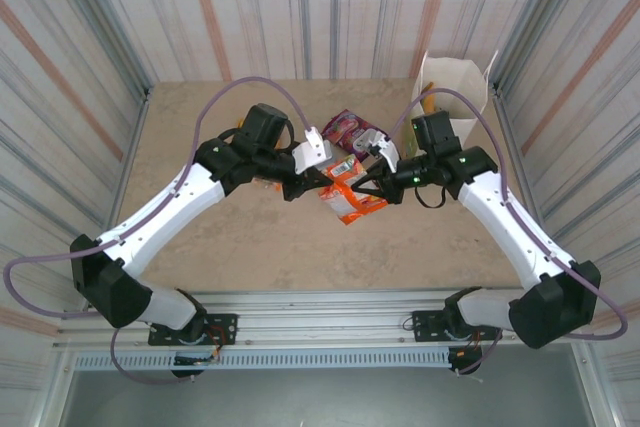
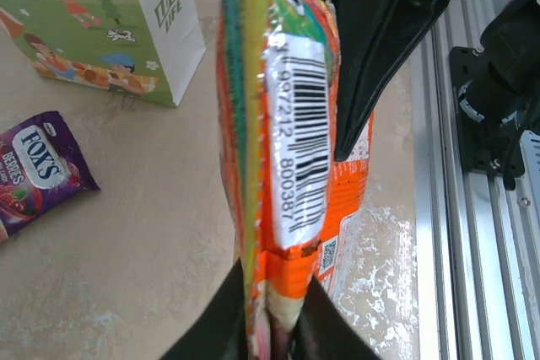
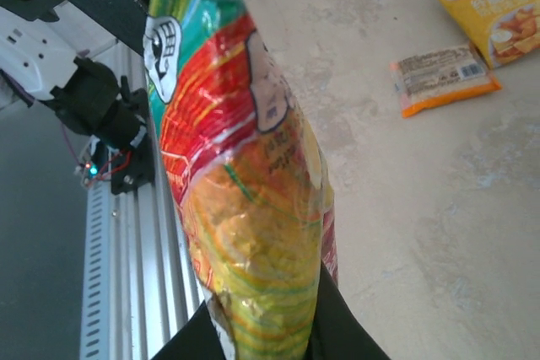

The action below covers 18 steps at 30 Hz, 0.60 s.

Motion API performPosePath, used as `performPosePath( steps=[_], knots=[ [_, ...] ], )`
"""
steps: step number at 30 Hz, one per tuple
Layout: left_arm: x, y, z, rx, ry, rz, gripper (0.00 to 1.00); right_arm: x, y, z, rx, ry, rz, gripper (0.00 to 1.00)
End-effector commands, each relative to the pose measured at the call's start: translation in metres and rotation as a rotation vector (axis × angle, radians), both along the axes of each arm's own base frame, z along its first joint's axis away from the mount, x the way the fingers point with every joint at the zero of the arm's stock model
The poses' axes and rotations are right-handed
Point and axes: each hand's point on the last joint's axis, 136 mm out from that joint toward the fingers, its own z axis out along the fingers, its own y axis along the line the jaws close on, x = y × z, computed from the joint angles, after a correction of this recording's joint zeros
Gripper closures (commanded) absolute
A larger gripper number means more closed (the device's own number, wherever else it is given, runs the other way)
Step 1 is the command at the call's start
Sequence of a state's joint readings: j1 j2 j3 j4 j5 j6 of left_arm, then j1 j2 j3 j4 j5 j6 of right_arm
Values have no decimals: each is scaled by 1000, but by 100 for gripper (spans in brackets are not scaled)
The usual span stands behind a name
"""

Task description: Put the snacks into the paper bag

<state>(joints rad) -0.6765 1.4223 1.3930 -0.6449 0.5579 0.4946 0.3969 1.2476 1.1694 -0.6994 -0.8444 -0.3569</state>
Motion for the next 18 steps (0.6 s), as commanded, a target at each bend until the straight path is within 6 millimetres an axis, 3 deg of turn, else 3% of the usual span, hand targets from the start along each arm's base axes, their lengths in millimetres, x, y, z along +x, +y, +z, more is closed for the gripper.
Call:
performPosePath(
  steps=[1,4,8,15,18],
  knots=[
    [6,6,11,-8,-35,57,74,2,-4,16,46,-64,-32,91],
    [13,8,8,-1,-22,109,51,7,-9,18,52,-88,-80,93],
    [26,11,3,-5,-7,205,32,20,-24,25,63,-148,-197,94],
    [58,25,3,-90,53,467,21,47,-62,70,129,-302,-424,94],
    [74,35,0,-113,81,586,18,52,-81,107,160,-409,-510,95]
  ],
)
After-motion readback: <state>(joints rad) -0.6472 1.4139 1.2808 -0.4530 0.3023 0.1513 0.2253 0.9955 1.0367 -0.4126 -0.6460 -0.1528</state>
